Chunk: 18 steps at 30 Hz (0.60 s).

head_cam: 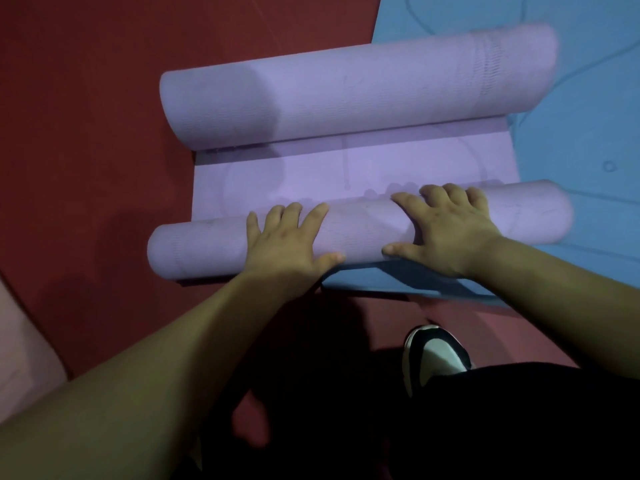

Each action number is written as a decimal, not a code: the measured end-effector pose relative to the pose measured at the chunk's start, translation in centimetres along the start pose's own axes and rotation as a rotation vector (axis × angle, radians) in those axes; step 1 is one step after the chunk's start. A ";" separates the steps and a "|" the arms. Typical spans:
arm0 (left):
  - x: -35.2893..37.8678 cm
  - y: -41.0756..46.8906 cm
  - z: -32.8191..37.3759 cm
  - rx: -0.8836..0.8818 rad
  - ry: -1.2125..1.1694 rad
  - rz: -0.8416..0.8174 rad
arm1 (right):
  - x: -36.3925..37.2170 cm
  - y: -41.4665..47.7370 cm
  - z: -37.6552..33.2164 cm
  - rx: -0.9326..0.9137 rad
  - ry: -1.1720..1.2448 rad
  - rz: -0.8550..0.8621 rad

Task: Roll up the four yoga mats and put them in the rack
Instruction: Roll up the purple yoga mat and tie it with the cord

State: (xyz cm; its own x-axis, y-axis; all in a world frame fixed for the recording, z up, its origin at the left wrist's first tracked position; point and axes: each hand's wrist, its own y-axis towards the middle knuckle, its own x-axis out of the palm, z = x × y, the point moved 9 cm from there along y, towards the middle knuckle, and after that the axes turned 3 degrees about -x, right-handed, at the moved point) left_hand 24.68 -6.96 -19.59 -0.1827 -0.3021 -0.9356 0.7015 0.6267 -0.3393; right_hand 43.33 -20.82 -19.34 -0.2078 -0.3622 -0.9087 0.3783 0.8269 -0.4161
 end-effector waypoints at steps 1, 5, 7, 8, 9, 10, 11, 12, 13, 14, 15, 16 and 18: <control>0.2 -0.2 0.0 -0.004 0.004 0.011 | -0.1 0.1 -0.1 0.000 0.002 -0.001; 0.0 0.6 -0.1 0.015 0.030 0.007 | 0.2 -0.2 -0.2 -0.003 -0.015 0.027; -0.3 1.5 -0.3 0.029 0.030 -0.030 | 0.3 -0.4 -0.3 -0.011 -0.023 0.079; -0.4 1.8 -0.3 0.030 0.025 -0.047 | 0.3 -0.3 -0.3 -0.013 -0.025 0.095; -0.4 1.9 -0.4 0.026 0.017 -0.058 | 0.3 -0.2 -0.2 -0.015 -0.027 0.098; -0.5 1.9 -0.4 0.020 0.006 -0.062 | 0.2 0.0 -0.1 -0.019 -0.030 0.093; -0.5 1.7 -0.3 0.014 -0.001 -0.057 | 0.1 0.1 -0.1 -0.021 -0.033 0.087; -0.5 1.3 -0.1 0.013 -0.002 -0.040 | -0.2 0.3 0.0 -0.022 -0.033 0.079; -0.4 0.9 0.1 0.013 0.005 -0.016 | -0.3 0.5 0.1 -0.021 -0.031 0.069; -0.3 0.4 0.3 0.012 0.013 0.006 | -0.5 0.6 0.1 -0.020 -0.027 0.058; -0.1 0.1 0.3 0.007 0.016 0.020 | -0.6 0.7 0.1 -0.018 -0.024 0.052; -0.1 0.0 0.3 0.001 0.015 0.028 | -0.7 0.7 0.1 -0.018 -0.023 0.050; -0.2 0.3 0.3 0.001 0.011 0.038 | -0.5 0.5 0.1 -0.020 -0.032 0.059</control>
State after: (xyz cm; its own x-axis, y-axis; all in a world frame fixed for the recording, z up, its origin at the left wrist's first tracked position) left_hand 25.09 -6.93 -19.50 -0.1637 -0.2697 -0.9489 0.7085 0.6372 -0.3033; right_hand 43.74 -20.22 -19.08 -0.1564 -0.3264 -0.9322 0.3708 0.8554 -0.3617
